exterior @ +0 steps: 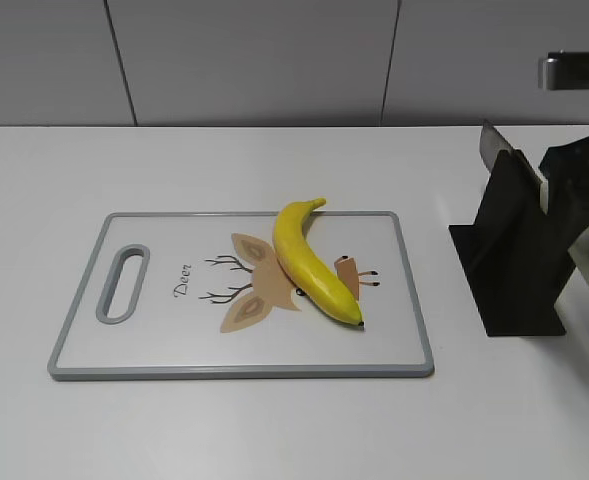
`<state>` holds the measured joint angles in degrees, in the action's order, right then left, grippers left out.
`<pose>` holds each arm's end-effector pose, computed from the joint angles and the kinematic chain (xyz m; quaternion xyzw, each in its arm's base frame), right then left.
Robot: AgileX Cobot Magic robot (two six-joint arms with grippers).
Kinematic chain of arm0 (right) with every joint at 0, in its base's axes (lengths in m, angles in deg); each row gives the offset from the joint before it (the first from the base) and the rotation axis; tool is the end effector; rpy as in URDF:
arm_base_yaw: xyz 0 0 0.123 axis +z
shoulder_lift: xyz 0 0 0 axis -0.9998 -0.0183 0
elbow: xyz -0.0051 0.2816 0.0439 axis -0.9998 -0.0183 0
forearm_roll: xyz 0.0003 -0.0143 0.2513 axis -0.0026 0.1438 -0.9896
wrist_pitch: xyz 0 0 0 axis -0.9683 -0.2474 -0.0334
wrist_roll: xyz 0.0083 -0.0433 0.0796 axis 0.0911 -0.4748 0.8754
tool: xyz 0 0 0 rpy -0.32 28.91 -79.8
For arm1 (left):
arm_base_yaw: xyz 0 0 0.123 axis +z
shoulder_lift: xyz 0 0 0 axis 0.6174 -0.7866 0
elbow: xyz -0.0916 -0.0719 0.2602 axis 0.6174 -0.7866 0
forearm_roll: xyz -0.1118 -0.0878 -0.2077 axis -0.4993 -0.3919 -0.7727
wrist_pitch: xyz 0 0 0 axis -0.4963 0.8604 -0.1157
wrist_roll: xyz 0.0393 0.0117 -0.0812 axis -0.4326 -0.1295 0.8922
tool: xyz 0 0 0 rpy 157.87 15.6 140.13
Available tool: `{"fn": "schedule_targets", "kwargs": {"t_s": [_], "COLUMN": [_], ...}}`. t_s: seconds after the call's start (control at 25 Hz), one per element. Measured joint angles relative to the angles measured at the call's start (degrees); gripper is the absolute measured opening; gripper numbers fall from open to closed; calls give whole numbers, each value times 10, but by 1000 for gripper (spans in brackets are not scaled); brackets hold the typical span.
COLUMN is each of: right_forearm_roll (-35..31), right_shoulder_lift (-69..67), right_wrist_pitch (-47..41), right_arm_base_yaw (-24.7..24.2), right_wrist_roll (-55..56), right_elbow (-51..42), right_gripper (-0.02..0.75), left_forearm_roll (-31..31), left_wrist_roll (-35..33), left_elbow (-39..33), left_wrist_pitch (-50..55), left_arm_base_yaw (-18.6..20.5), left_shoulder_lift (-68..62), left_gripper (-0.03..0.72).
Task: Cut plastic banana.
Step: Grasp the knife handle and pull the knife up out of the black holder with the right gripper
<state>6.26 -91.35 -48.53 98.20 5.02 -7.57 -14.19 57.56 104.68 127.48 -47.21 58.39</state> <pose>0.2965 0.0591 0.2602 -0.0561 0.9962 0.0614 0.0251 -0.0073 -0.0042 0.2737 0.1499 0.8472 -0.0247 0.5091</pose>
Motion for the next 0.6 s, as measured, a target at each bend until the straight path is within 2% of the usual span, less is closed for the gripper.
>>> {"fn": "schedule_targets", "kwargs": {"t_s": [0.28,0.6], "right_forearm_roll": [4,19], "right_shoulder_lift": [-70,-78], "right_wrist_pitch": [0,0], "right_arm_base_yaw": [0,0], "right_wrist_roll": [15,36], "right_elbow": [1,2], "right_gripper": [585,566], "left_forearm_roll": [0,0], "left_wrist_roll": [0,0], "left_elbow": [0,0], "left_wrist_pitch": [0,0], "left_arm_base_yaw": [0,0], "left_shoulder_lift": [0,0], "left_gripper": [545,545]}}
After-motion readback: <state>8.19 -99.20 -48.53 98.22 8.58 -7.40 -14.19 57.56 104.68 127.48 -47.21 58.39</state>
